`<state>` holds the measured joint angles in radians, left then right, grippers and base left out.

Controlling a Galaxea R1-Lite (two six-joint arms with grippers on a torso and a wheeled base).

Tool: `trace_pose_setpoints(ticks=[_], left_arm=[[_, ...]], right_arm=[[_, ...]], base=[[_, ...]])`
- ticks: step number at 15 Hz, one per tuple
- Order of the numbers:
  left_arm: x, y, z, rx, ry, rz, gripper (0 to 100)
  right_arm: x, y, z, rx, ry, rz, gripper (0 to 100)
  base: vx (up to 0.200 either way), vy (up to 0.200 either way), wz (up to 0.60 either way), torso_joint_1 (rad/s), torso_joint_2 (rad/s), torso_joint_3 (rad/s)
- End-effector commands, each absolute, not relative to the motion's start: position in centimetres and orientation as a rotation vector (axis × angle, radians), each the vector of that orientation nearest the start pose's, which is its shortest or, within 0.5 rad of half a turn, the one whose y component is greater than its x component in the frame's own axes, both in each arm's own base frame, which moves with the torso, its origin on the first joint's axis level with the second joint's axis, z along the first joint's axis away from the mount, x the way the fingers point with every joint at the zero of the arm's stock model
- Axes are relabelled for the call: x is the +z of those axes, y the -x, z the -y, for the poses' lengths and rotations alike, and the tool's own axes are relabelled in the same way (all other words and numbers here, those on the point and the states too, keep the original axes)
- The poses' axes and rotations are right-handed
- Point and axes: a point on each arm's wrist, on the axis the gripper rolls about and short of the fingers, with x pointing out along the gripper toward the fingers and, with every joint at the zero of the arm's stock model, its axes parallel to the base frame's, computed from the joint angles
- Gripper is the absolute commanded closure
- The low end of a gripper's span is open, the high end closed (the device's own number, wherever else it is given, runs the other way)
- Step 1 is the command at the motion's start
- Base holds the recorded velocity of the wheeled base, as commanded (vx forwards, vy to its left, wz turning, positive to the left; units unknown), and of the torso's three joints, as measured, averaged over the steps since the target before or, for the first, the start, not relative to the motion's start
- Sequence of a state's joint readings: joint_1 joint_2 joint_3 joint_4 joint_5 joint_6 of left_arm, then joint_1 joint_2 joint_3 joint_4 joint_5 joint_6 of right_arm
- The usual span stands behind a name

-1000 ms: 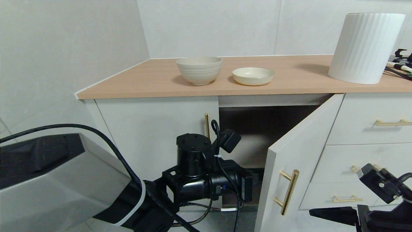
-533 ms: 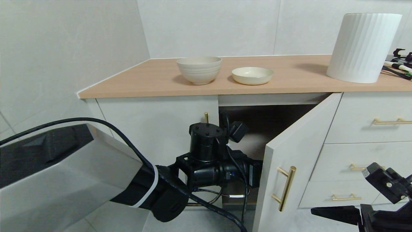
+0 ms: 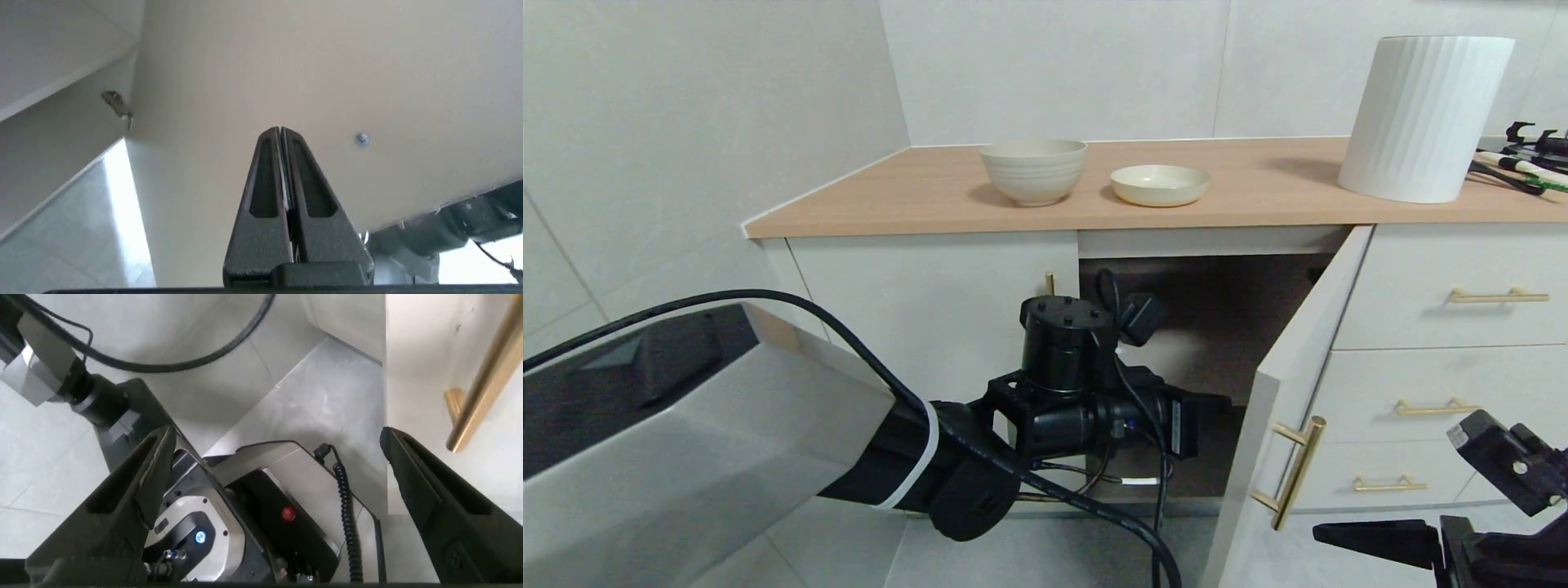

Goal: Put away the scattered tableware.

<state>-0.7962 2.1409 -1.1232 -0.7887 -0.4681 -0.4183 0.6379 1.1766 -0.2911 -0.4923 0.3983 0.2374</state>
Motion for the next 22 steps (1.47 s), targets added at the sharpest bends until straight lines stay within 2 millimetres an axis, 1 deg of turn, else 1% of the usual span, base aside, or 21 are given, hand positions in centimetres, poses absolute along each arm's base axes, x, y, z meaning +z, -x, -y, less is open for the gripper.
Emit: trace_pose_setpoints(ticks=[1,4,5,6,7,8,9,10,11,13,14,15,16,17,19,20,22], left_arm=[[12.0,-28.4,30.9,-1.189,0.32,-0.507,100],[13.1,-27.4,32.8,-1.14,0.333,-0.558,100],[13.6,-26.6,33.7,-1.131,0.322,-0.56,100],[14.3,-24.9,34.8,-1.166,0.314,-0.553,100],[14.8,-24.3,35.0,-1.184,0.312,-0.547,100],[16.8,-19.8,36.7,-1.318,0.304,-0.535,100],[17.5,-18.0,37.1,-1.367,0.298,-0.53,100],[17.6,-17.6,37.0,-1.373,0.297,-0.531,100],[17.9,-17.2,35.8,-1.368,0.295,-0.537,100],[17.8,-20.4,33.0,-1.251,0.314,-0.531,100],[17.7,-21.9,31.1,-1.183,0.324,-0.526,100],[17.7,-23.1,28.9,-1.111,0.336,-0.52,100],[17.9,-23.5,27.7,-1.079,0.343,-0.512,100],[18.2,-23.6,25.4,-1.02,0.35,-0.502,100],[19.1,-22.9,22.0,-0.911,0.36,-0.466,100],[19.6,-22.4,20.6,-0.864,0.362,-0.44,100],[20.9,-20.7,17.2,-0.818,0.374,-0.392,100]], right_arm=[[15.2,-11.2,-9.4,0.971,-0.165,-0.521,0],[15.6,-10.4,-9.7,1.026,-0.156,-0.499,0],[15.8,-10.1,-9.7,1.041,-0.156,-0.486,0],[16.1,-9.7,-9.5,1.056,-0.159,-0.461,0],[16.2,-9.5,-9.4,1.065,-0.161,-0.453,0],[17.1,-8.1,-8.9,1.158,-0.17,-0.393,0],[17.3,-7.7,-8.7,1.195,-0.176,-0.376,0],[17.4,-7.7,-8.6,1.202,-0.177,-0.372,0],[17.4,-7.7,-8.6,1.202,-0.177,-0.372,0],[17.4,-7.8,-8.7,1.198,-0.177,-0.371,0],[17.5,-7.9,-8.7,1.19,-0.178,-0.371,0],[17.6,-8.1,-8.8,1.18,-0.18,-0.373,0],[17.7,-8.5,-9.0,1.17,-0.18,-0.378,0],[17.7,-9.3,-9.5,1.136,-0.178,-0.396,0],[17.9,-11.0,-10.7,1.072,-0.17,-0.417,0],[18.5,-12.1,-11.2,1.052,-0.173,-0.414,0],[20.1,-15.0,-12.5,1.01,-0.184,-0.388,0]], base=[[0.0,0.0,0.0,0.0,0.0,0.0],[0.0,0.0,0.0,0.0,0.0,0.0],[0.0,0.0,0.0,0.0,0.0,0.0],[0.0,0.0,0.0,0.0,0.0,0.0],[0.0,0.0,0.0,0.0,0.0,0.0],[0.0,0.0,0.0,0.0,0.0,0.0],[0.0,0.0,0.0,0.0,0.0,0.0],[0.0,0.0,0.0,0.0,0.0,0.0],[0.0,0.0,0.0,0.0,0.0,0.0],[0.0,0.0,0.0,0.0,0.0,0.0],[0.0,0.0,0.0,0.0,0.0,0.0],[0.0,0.0,0.0,0.0,0.0,0.0],[0.0,0.0,0.0,0.0,0.0,0.0],[0.0,0.0,0.0,0.0,0.0,0.0],[0.0,0.0,0.0,0.0,0.0,0.0],[0.0,0.0,0.0,0.0,0.0,0.0],[0.0,0.0,0.0,0.0,0.0,0.0]])
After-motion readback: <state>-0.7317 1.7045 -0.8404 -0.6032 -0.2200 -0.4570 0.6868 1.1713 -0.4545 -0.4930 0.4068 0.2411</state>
